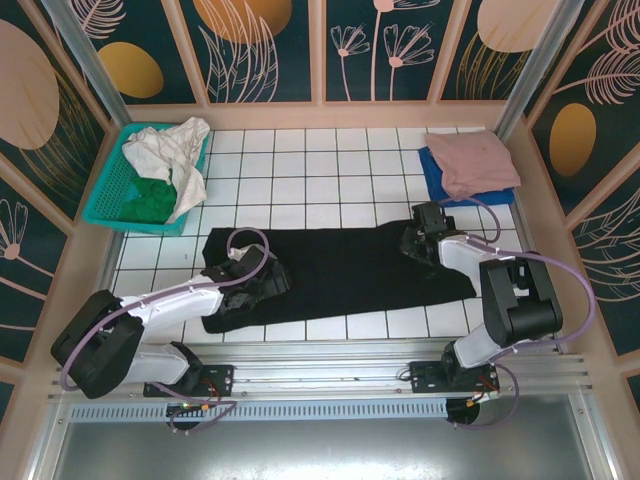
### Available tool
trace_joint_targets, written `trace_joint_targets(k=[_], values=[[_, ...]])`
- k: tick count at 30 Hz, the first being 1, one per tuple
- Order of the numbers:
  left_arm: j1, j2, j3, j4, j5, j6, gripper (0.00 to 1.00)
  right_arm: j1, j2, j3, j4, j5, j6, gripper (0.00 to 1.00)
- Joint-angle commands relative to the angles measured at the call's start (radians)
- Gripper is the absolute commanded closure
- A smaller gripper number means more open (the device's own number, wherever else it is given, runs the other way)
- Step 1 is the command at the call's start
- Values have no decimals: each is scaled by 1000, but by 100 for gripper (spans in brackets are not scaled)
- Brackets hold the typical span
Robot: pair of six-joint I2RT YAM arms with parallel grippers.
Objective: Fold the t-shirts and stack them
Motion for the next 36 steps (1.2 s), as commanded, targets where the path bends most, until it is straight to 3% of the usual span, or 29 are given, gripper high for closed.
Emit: trace_joint_targets(k=[1, 9, 14, 17, 21, 25, 30, 36], values=[[25, 66, 111, -49, -76, 54, 2, 5, -30, 9, -26, 11, -24, 73], [159, 469, 360, 63, 6, 187, 3, -3, 89, 29, -58, 54, -28, 74], [209, 744, 621, 46, 43, 273, 5, 25, 25, -27, -119, 71, 14, 73], [243, 895, 828, 36, 94, 341, 6, 51, -41, -67, -188, 77, 43, 71], [259, 1090, 1225, -56, 158, 446, 6, 125, -153, -121, -239, -29, 78, 71], [258, 1220, 1555, -147, 219, 499, 2, 135, -241, -56, -328, 38, 74, 69], [264, 1252, 1609, -59, 319, 479, 2, 125, -138, 10, -179, -24, 15, 68], [271, 1310, 1595, 34, 438, 412, 2, 224, 78, 57, -174, 6, 36, 70]])
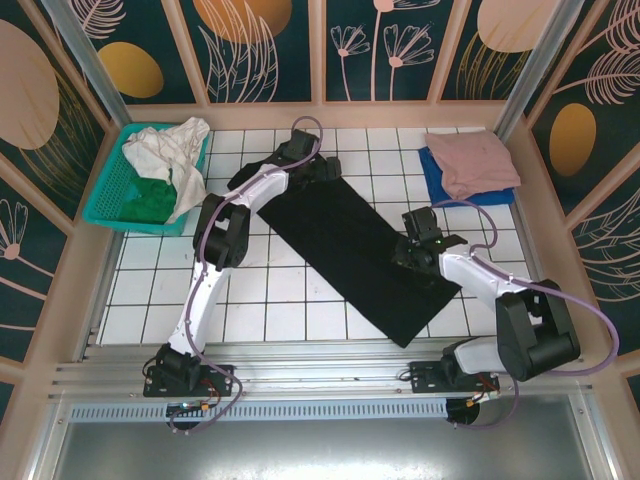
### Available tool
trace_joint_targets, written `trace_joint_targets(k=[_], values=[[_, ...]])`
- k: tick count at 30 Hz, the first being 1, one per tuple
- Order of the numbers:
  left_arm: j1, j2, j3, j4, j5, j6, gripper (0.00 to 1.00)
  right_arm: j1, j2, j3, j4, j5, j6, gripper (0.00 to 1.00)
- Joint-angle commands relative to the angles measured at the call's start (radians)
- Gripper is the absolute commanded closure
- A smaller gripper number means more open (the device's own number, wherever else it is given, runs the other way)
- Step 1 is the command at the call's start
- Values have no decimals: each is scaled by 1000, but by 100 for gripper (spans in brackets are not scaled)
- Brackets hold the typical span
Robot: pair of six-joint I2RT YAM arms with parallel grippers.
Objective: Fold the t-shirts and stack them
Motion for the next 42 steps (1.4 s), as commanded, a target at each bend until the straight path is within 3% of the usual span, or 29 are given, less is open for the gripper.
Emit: trace_joint_targets(k=[1, 9, 16, 24, 30, 37, 42], values=[[12, 106, 24, 96, 187, -66, 2, 127, 253, 60, 26, 10, 17, 70], [12, 271, 230, 207, 428, -198, 2, 413, 281, 88, -18, -16, 192, 70], [9, 208, 228, 238, 463, -215, 2, 498, 292, 197, -48, 10, 211, 70], [24, -27, 151, 94, 307, -84, 1, 390, 198, 272, -95, 131, 109, 69], [29, -215, -158, 63, 47, -54, 1, 302, 219, 216, -1, 96, 54, 69], [35, -136, -205, 2, -34, -104, 1, 300, 295, 176, 69, 75, 41, 70], [38, -35, -143, 0, -16, -129, 2, 316, 327, 144, 111, 23, 67, 70]])
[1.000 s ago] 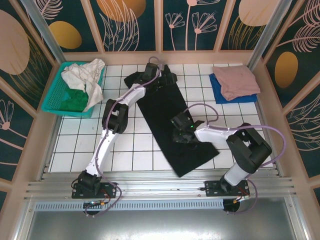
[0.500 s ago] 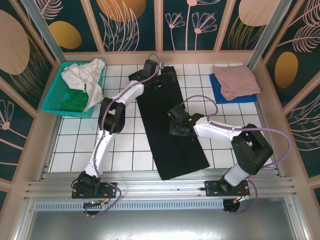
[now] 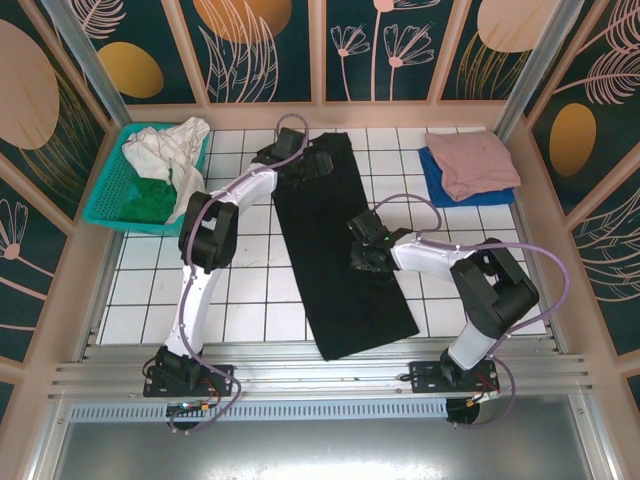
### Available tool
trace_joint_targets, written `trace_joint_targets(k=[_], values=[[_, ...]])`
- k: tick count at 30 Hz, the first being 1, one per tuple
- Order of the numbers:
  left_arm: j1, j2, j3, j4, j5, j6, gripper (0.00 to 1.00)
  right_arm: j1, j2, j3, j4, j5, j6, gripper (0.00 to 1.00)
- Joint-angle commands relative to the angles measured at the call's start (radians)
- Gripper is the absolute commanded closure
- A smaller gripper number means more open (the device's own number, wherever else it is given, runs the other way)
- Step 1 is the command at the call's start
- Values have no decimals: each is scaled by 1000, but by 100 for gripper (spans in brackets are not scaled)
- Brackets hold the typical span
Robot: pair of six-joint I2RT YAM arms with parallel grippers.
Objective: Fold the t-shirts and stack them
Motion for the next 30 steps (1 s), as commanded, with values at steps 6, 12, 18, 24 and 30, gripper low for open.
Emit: trace_joint_targets(k=[6, 12, 18, 24, 30], values=[[6, 196, 177, -23, 111, -27, 2, 102, 21, -34, 30, -57, 97, 70], [5, 307, 363, 24, 286, -43, 1, 186, 30, 2, 30, -69, 206, 70], [4, 266, 411, 31, 323, -37, 1, 189, -5, 60, -45, -29, 215, 69], [6, -4, 195, 1, 178, 29, 2, 153, -175, -22, -172, 49, 199, 60], [8, -325, -129, 10, -33, 75, 1, 107, -360, -197, -178, -3, 209, 58]])
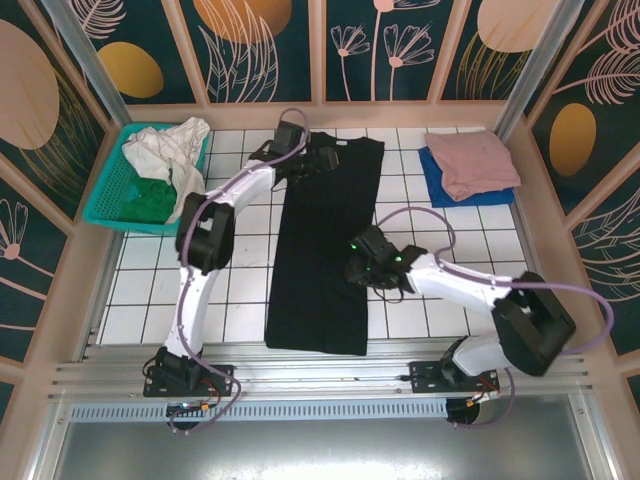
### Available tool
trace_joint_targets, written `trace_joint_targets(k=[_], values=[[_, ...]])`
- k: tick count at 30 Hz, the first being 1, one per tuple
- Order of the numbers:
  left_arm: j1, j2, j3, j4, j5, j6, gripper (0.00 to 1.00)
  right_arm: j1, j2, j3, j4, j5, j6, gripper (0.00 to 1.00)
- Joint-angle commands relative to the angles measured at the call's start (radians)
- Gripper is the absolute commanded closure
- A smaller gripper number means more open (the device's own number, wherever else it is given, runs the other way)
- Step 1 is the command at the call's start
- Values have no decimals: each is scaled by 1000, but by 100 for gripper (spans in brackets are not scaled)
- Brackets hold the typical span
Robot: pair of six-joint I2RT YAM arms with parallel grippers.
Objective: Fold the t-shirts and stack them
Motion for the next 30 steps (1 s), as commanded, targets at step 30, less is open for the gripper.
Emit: trace_joint_targets(k=[30], values=[[-754, -1289, -1544, -259, -241, -663, 38, 407, -128, -146, -248, -216, 315, 53]])
